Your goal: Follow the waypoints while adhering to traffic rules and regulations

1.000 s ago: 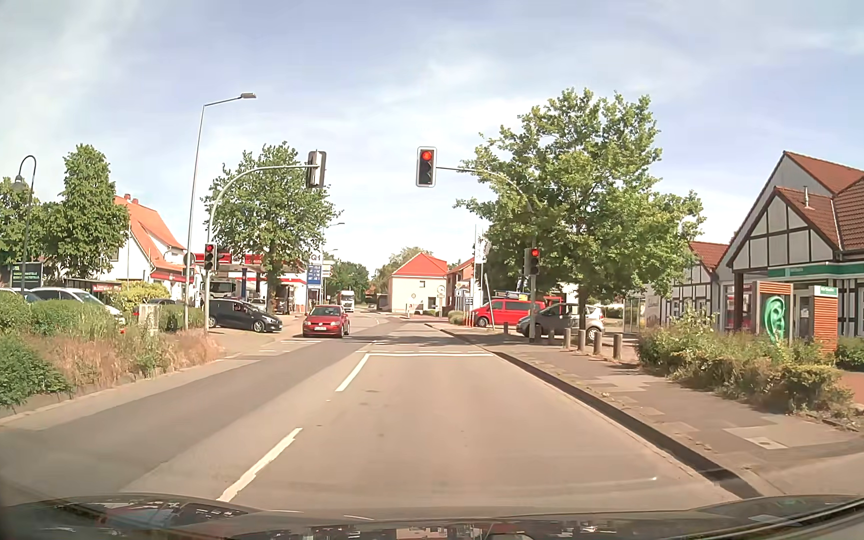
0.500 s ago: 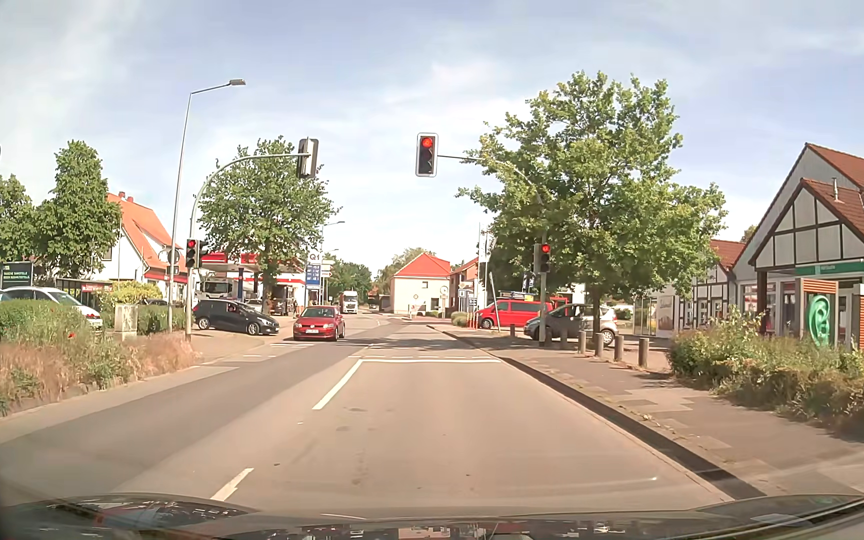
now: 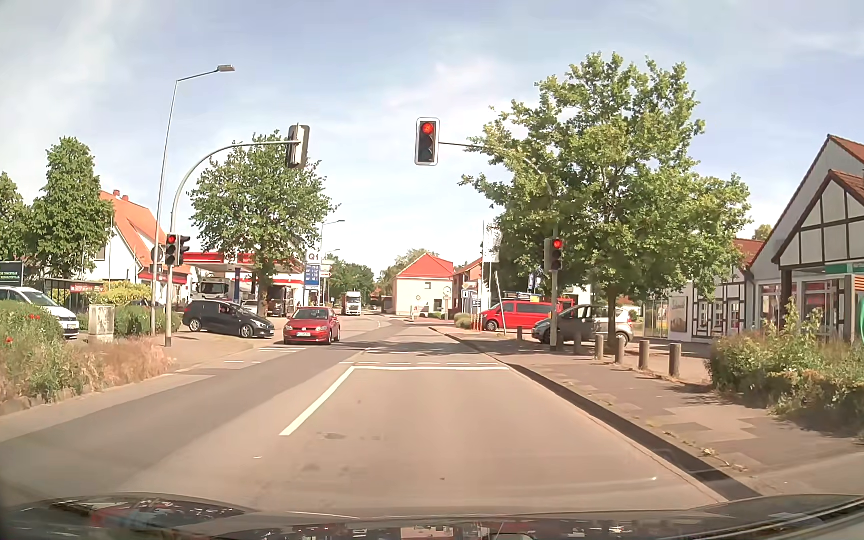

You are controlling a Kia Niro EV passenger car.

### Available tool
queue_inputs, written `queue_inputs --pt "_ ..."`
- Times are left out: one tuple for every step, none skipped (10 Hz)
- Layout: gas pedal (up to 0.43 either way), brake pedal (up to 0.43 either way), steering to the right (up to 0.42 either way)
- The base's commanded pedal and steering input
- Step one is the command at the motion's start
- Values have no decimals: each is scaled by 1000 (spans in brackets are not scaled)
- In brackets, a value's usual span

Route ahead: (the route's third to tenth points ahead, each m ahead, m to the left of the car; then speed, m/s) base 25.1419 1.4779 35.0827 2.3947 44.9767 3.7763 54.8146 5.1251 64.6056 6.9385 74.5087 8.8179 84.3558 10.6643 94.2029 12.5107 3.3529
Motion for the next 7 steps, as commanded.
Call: queue_inputs --pt "0 0 -18" --pt "0 0 -20" --pt "0 0 -21" --pt "0 0 -21" --pt "0 0 -23" --pt "0 6 -23" --pt "0 6 -24"
